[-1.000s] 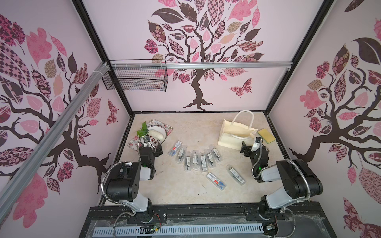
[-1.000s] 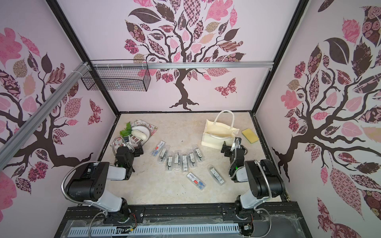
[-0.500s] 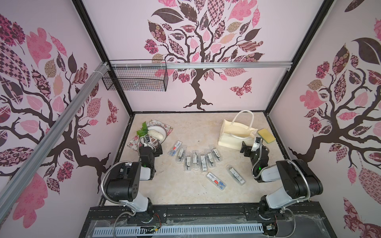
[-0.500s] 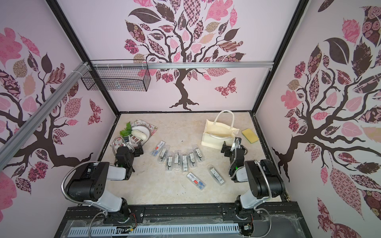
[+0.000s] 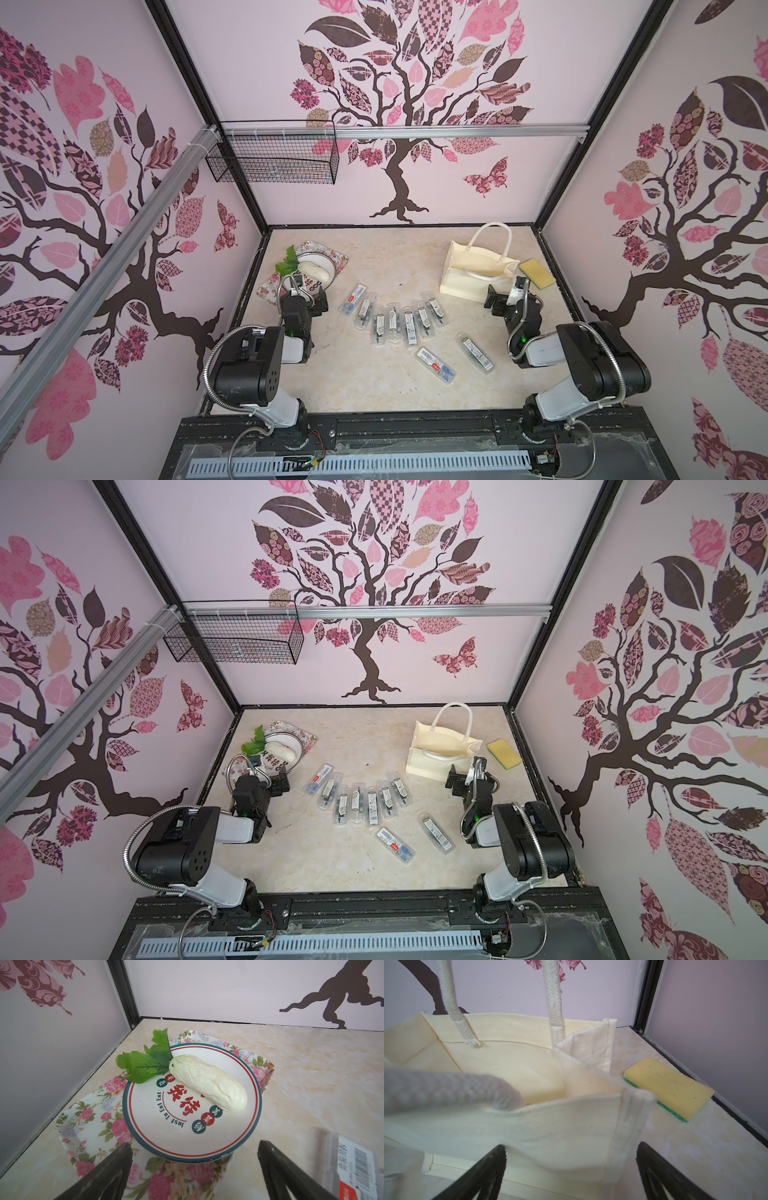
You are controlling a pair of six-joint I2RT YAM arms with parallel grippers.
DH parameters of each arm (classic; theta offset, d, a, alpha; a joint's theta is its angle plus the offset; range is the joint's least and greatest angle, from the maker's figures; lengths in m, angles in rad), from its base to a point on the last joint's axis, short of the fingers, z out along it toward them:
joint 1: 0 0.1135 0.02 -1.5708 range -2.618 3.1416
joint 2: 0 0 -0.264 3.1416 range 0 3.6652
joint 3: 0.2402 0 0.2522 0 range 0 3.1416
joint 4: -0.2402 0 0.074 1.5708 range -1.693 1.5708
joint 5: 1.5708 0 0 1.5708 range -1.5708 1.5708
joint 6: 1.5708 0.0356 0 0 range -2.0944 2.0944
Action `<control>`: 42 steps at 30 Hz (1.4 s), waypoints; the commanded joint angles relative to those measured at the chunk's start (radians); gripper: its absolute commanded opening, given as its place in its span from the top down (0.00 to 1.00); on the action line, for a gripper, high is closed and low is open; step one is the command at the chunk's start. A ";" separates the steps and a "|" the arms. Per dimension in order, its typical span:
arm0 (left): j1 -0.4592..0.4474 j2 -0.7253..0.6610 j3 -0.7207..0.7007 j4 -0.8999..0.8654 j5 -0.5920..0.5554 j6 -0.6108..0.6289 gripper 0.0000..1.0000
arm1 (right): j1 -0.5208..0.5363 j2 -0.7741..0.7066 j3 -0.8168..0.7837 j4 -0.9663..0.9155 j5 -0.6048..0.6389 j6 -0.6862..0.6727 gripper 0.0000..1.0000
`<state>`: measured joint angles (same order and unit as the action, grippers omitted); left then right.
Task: Put the compass set into the canvas bag
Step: Pick up the compass set at the center of the board.
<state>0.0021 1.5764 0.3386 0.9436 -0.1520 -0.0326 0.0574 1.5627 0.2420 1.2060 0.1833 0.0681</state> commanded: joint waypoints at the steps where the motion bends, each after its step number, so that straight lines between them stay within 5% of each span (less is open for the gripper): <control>1: 0.001 -0.016 -0.032 0.106 0.008 0.011 0.03 | -0.005 -0.037 -0.022 0.061 0.059 0.010 0.00; 11: -0.093 -0.237 0.033 -0.174 -0.201 0.054 0.03 | -0.004 -0.301 0.021 -0.266 0.242 0.115 0.00; 17: -0.094 -0.348 0.082 -0.329 -0.263 -0.137 0.03 | -0.004 -0.409 0.124 -0.537 0.240 0.228 0.00; 23: -0.118 -0.404 0.184 -0.605 -0.158 -0.311 0.03 | -0.005 -0.463 0.261 -0.820 0.208 0.267 0.00; 33: -0.349 -0.487 0.222 -0.803 -0.229 -0.329 0.03 | -0.004 -0.563 0.408 -1.028 -0.048 0.280 0.00; 42: -0.393 -0.566 0.280 -0.998 -0.138 -0.416 0.03 | -0.001 -0.626 0.471 -1.081 -0.367 0.281 0.00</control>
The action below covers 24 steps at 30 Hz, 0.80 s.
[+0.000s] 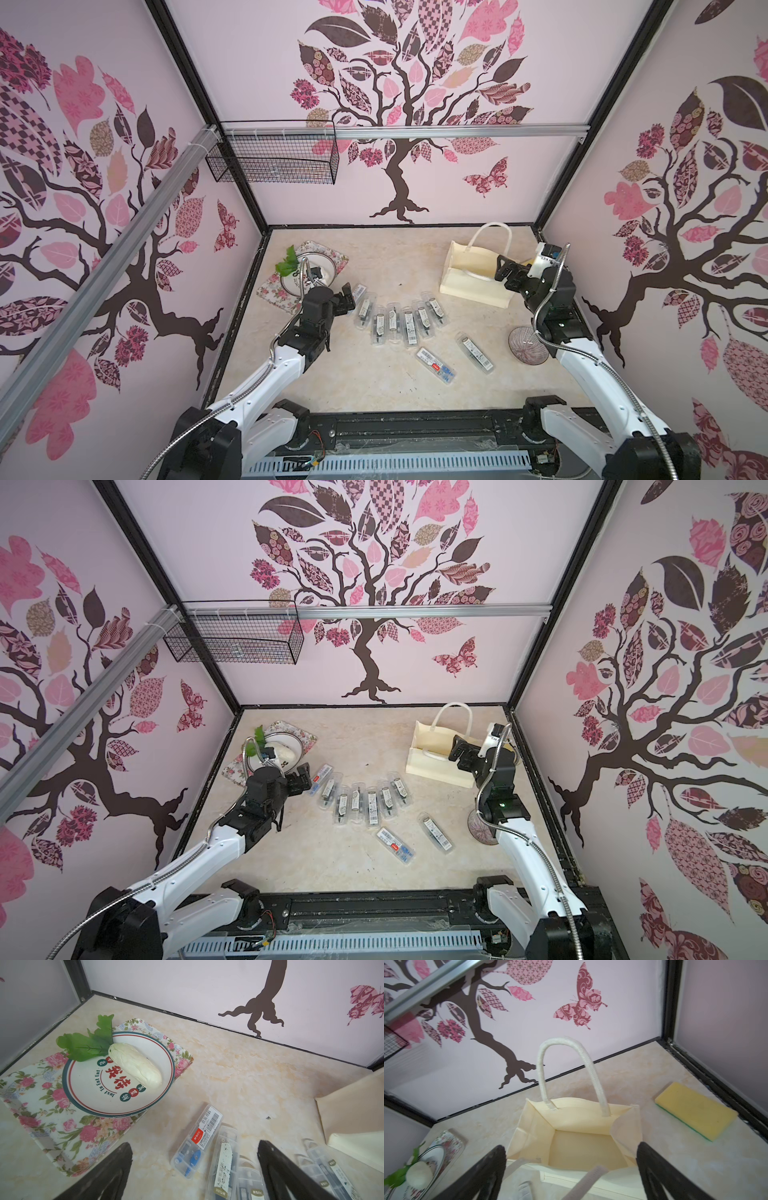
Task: Put the compass set into the canvas bag
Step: Pick up the compass set at the center of the board.
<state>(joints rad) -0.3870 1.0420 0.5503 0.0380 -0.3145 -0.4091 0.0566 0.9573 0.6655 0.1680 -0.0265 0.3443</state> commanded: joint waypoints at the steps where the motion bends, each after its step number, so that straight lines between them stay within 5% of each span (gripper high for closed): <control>1: -0.003 -0.042 0.074 -0.106 0.030 -0.038 0.03 | 0.004 -0.023 0.054 -0.049 -0.185 0.001 0.00; 24: -0.003 -0.057 0.077 -0.130 0.063 -0.084 0.03 | 0.233 -0.049 0.136 -0.042 -0.583 -0.096 0.00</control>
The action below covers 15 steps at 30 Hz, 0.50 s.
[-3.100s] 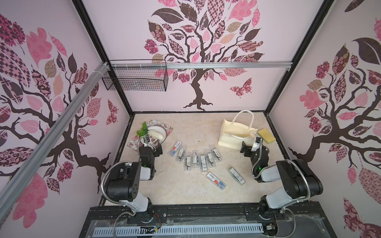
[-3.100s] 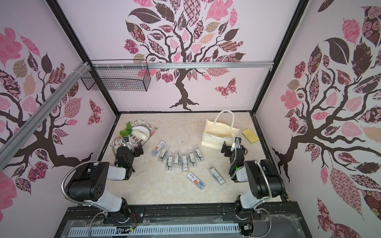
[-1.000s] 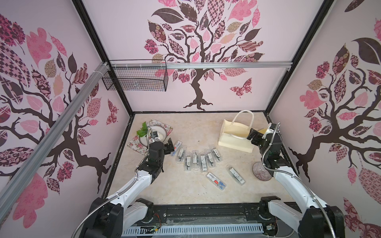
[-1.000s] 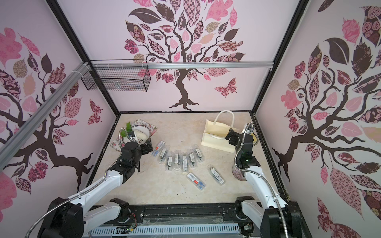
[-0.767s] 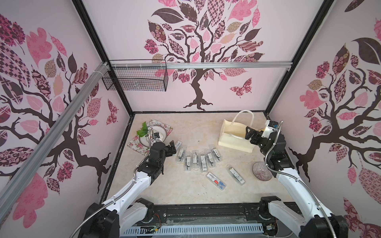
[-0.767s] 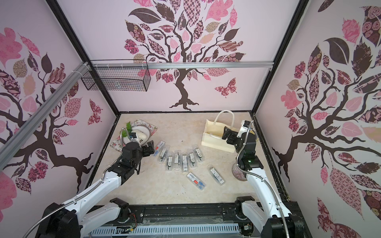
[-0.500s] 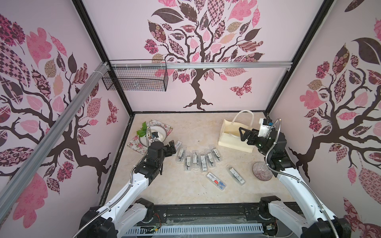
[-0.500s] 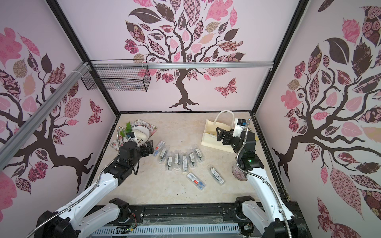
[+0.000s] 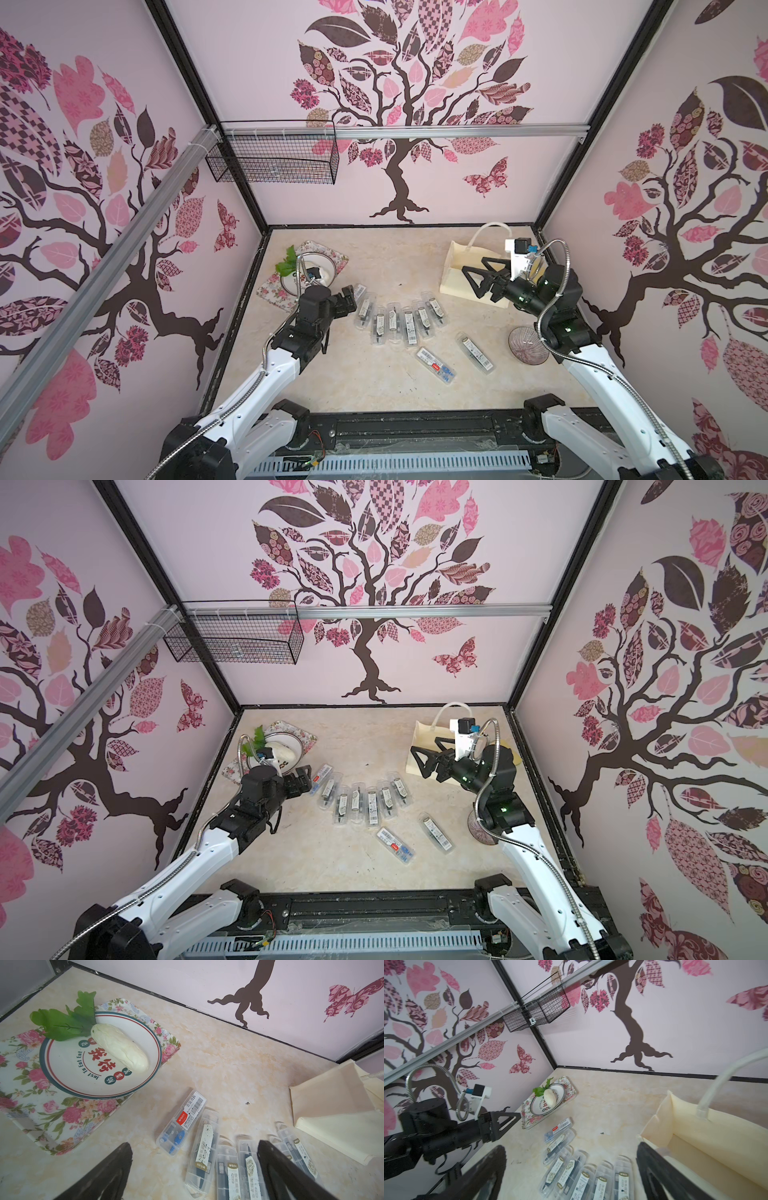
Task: Put the compass set into the canvas bag
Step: Pick up the compass set at the center of the board.
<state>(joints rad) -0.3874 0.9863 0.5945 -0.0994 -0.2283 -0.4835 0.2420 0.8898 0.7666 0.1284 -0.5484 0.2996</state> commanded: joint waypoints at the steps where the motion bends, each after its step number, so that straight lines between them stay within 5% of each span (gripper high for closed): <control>1: -0.004 0.000 0.033 0.003 -0.025 -0.007 0.03 | 0.073 0.032 0.042 -0.017 -0.055 -0.072 0.00; 9: -0.003 0.013 0.037 -0.006 0.000 -0.002 0.03 | 0.314 0.181 0.086 -0.210 0.076 -0.219 0.00; 15: -0.004 0.026 0.045 -0.006 0.040 0.002 0.03 | 0.342 0.219 -0.003 -0.248 0.099 -0.162 0.00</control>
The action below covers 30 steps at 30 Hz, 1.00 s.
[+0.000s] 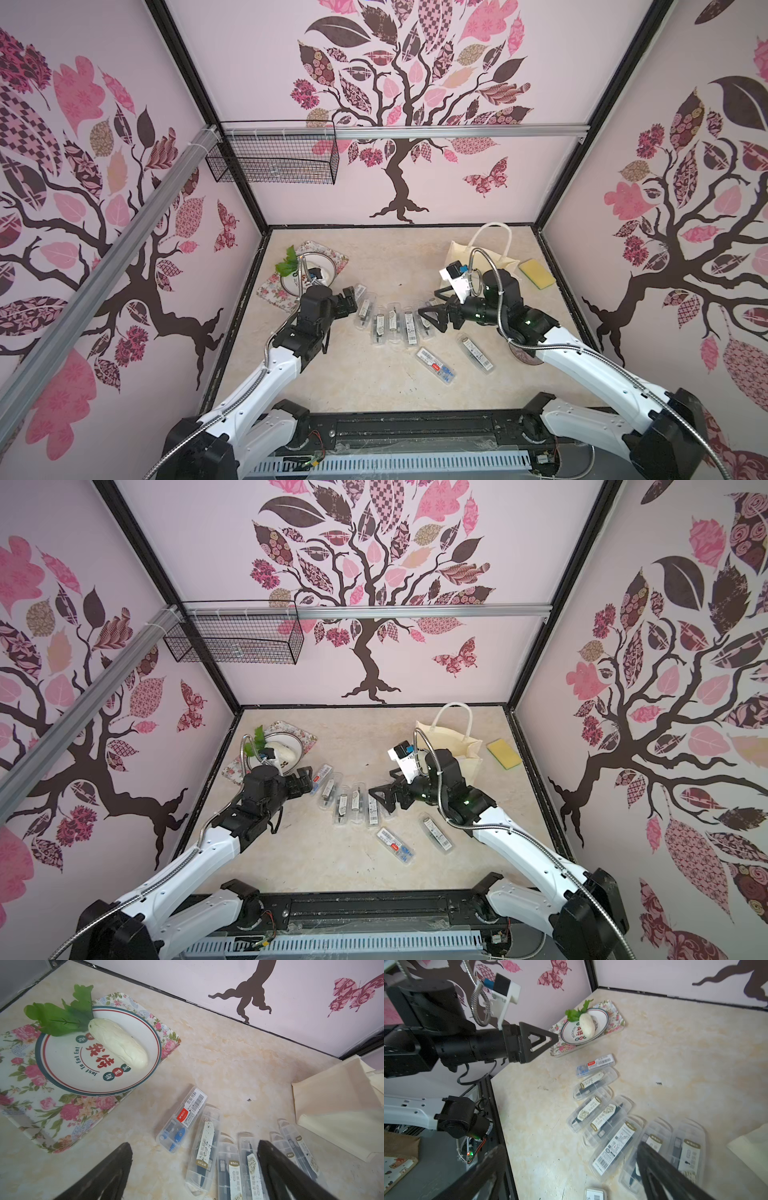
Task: Put the compass set into the canvas bag
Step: Pick up the compass set at the center of the board.
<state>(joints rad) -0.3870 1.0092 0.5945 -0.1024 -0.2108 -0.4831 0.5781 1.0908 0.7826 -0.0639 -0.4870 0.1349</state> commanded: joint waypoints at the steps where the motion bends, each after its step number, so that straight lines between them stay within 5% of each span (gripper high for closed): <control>1: -0.003 0.002 0.047 -0.004 0.026 0.003 0.03 | 0.006 0.024 -0.031 -0.065 0.048 0.014 0.00; 10: -0.004 0.005 0.041 0.009 0.032 0.003 0.03 | 0.091 0.121 -0.106 -0.095 0.192 0.096 0.00; 15: -0.004 0.018 0.031 0.028 0.035 -0.007 0.03 | 0.090 0.194 -0.094 -0.122 0.485 0.194 0.00; 21: -0.003 0.016 0.024 0.030 0.044 -0.003 0.03 | 0.075 0.288 -0.017 -0.126 0.667 0.216 0.03; 30: -0.004 -0.004 0.009 0.032 0.041 -0.009 0.03 | -0.026 0.428 0.066 -0.067 0.666 0.175 0.18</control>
<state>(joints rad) -0.3870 1.0206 0.5945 -0.0978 -0.1711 -0.4847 0.5682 1.4708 0.8066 -0.1478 0.1402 0.3328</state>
